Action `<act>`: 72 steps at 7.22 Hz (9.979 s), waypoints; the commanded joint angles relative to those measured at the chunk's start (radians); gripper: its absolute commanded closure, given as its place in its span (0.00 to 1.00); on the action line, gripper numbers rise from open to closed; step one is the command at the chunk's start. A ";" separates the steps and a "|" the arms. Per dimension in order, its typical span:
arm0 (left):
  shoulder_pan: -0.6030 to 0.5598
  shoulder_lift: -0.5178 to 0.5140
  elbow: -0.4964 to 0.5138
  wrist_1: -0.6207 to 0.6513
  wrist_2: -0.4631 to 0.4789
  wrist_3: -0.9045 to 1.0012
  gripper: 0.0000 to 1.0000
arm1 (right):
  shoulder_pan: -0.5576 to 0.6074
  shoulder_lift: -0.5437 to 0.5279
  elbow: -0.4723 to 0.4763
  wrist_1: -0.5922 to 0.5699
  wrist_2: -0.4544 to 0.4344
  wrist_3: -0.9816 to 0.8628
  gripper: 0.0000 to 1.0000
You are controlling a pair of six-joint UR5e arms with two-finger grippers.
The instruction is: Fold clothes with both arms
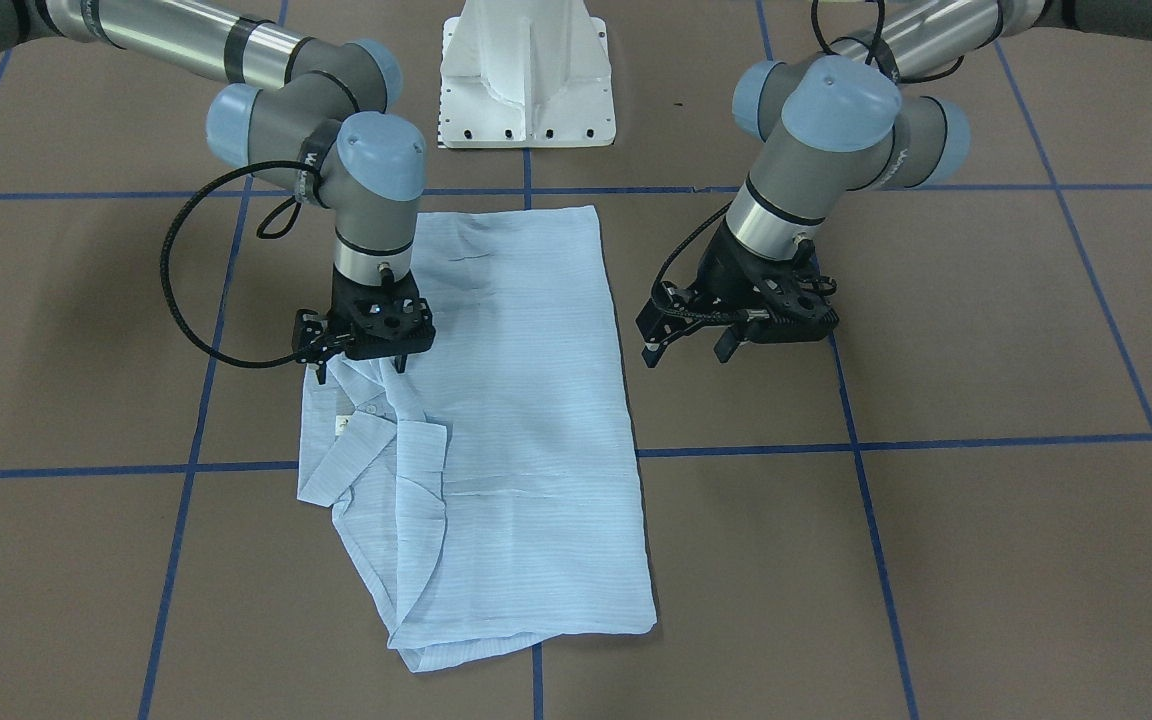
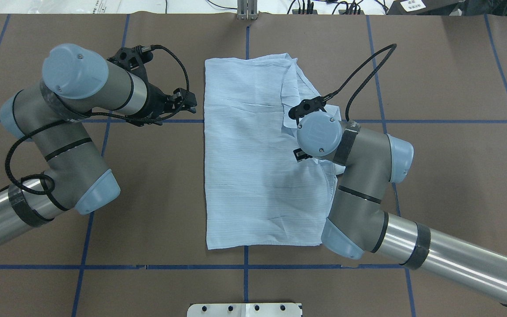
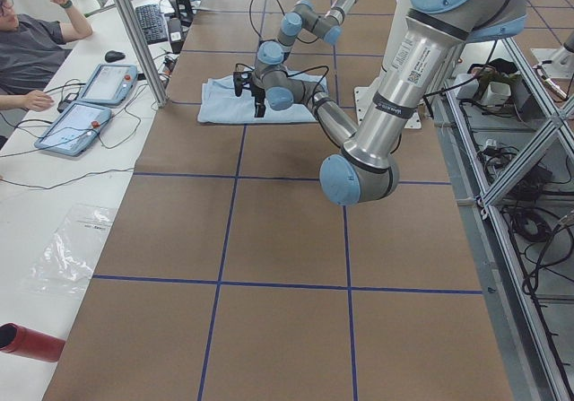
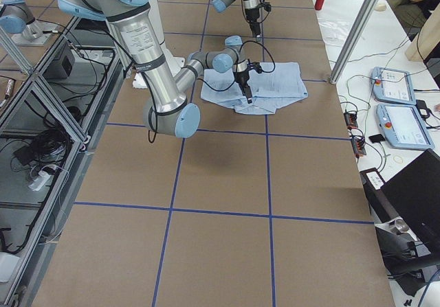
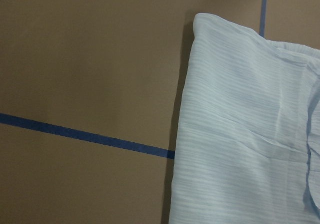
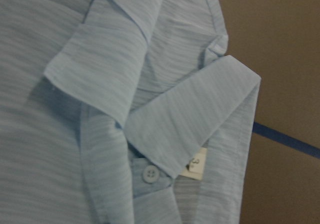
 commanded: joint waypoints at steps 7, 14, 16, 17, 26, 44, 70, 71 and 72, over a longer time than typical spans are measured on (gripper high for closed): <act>0.137 0.016 -0.117 0.015 0.027 -0.155 0.00 | 0.183 -0.229 0.303 0.007 0.298 -0.096 0.00; 0.519 0.082 -0.176 0.142 0.291 -0.454 0.04 | -0.066 -0.354 0.446 0.143 0.247 0.361 0.00; 0.515 0.079 -0.156 0.142 0.293 -0.454 0.14 | -0.088 -0.355 0.468 0.145 0.240 0.395 0.00; 0.514 0.079 -0.153 0.141 0.293 -0.452 0.18 | -0.090 -0.355 0.468 0.145 0.240 0.406 0.00; 0.509 0.062 -0.131 0.139 0.291 -0.449 0.48 | -0.090 -0.355 0.468 0.145 0.242 0.406 0.00; 0.485 0.058 -0.150 0.139 0.282 -0.440 1.00 | -0.285 -0.168 0.308 0.065 0.102 1.163 0.00; 0.584 0.082 -0.606 0.642 0.115 -0.440 1.00 | -0.283 -0.203 0.593 0.054 0.483 1.162 1.00; 0.584 0.081 -0.657 0.688 0.114 -0.438 1.00 | -0.282 -0.205 0.601 0.054 0.485 1.162 1.00; 0.574 0.075 -0.651 0.688 0.106 -0.435 1.00 | -0.250 -0.199 0.569 0.056 0.469 1.157 1.00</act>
